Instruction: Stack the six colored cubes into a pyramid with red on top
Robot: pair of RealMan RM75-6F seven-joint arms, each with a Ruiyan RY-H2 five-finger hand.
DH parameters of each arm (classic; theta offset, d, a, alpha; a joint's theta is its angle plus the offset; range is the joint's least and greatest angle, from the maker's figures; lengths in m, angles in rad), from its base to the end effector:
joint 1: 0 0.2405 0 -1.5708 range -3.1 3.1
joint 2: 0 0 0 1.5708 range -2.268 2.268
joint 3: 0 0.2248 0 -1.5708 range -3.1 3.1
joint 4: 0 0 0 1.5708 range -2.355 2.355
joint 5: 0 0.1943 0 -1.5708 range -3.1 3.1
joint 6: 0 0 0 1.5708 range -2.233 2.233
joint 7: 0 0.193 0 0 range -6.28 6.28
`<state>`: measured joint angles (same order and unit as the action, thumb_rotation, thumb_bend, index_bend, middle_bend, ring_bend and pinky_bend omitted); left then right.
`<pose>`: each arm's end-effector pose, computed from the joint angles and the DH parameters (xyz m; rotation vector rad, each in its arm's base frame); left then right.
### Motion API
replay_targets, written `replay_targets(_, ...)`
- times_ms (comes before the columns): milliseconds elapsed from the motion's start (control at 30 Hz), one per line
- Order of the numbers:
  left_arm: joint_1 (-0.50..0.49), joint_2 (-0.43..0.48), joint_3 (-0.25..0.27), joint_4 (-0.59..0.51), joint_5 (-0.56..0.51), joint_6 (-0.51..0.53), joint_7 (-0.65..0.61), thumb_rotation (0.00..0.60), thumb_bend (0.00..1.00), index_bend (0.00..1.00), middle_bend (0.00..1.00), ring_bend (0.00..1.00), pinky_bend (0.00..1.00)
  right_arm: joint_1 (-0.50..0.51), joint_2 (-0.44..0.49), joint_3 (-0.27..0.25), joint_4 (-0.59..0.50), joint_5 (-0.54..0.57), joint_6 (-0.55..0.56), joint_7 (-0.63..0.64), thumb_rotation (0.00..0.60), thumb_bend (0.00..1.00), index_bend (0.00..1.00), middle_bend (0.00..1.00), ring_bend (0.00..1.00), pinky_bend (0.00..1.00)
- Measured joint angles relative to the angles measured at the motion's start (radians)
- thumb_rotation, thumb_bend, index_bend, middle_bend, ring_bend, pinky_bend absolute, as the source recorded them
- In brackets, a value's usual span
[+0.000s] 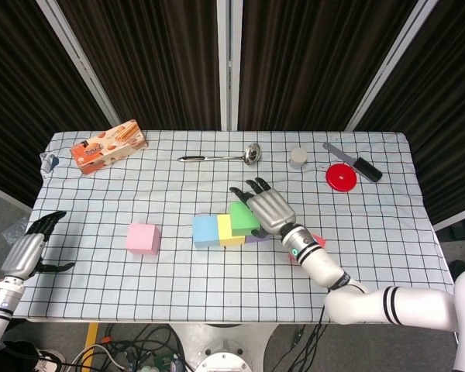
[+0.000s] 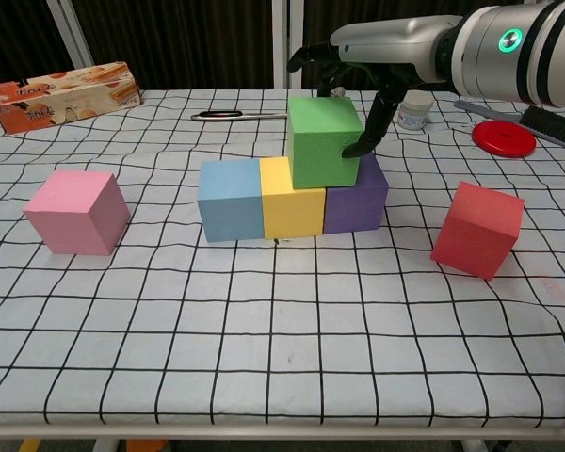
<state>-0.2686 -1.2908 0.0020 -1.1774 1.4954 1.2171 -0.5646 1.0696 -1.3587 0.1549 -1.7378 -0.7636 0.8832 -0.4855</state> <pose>-0.3279 0.2770 0.1066 -1.4337 -1.2787 -0.9970 -0.0281 -0.3694 -0.0044 2.0605 -0.9093 0.8714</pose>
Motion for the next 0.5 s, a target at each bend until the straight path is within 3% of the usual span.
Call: replay_targets(500, -0.001, 0.001, 0.002, -0.002, 0.000, -0.003, 0.006, 0.600, 0.00, 0.04, 0.03, 0.00, 0.07, -0.002, 0.003, -0.002, 0.015, -0.033, -0.030, 0.028, 0.600, 0.27, 0.00, 0.31, 0.00, 0.00)
